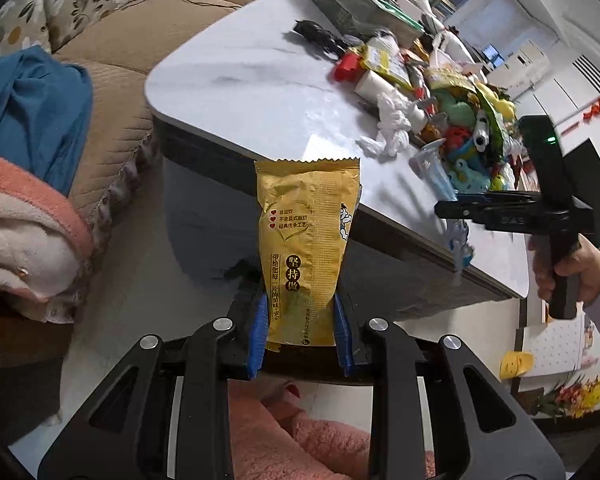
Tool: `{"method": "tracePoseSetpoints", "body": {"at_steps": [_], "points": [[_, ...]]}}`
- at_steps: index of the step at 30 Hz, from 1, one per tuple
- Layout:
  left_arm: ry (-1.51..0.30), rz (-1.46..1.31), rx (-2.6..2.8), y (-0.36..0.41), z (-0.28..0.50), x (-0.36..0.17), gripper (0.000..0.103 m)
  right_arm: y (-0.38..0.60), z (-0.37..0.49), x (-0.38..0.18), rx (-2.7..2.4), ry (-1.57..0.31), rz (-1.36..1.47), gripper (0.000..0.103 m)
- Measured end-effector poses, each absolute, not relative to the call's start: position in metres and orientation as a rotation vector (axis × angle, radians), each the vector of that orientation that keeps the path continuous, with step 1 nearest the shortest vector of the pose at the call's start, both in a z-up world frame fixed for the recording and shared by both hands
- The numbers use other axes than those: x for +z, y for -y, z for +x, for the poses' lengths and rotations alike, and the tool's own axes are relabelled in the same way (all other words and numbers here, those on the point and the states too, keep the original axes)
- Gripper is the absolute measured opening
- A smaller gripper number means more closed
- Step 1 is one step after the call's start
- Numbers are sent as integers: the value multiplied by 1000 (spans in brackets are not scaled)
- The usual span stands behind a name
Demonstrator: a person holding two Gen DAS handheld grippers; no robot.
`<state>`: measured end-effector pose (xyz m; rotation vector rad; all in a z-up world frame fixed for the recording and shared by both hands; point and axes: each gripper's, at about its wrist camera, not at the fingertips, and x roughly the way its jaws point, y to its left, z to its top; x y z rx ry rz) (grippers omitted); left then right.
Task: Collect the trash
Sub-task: 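Grasp a gold snack packet with the left gripper while the right grasps a white figure, then lower both held items into the cardboard box and release them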
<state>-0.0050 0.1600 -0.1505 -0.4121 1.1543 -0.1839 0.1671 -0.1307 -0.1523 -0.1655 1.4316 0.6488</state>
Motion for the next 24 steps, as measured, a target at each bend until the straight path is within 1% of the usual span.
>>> {"method": "tracePoseSetpoints", "body": {"at_steps": [4,8,12,14,19,22,24], "points": [[-1157,-384,-230,-147,-1,-151,27,157,142,-131,664,-1394,-20,35],[-1177,-324,-305,-121,0,-157,27,184,98,-118,645,-1355,84,35],[-1236,-249,-393,-90,-4,-178,27,201,48,-136,546,-1354,143,35],[-1286,-204,-433,-71,-8,-198,27,216,24,-153,475,-1373,168,35],[-1433,-97,-505,-32,-19,-263,27,252,-9,-233,257,-1452,250,35],[-1536,3,-532,-8,-25,-317,27,268,-18,-286,143,-1489,316,35],[-1618,76,-526,7,-26,-364,27,277,-20,-322,79,-1512,360,35]]}}
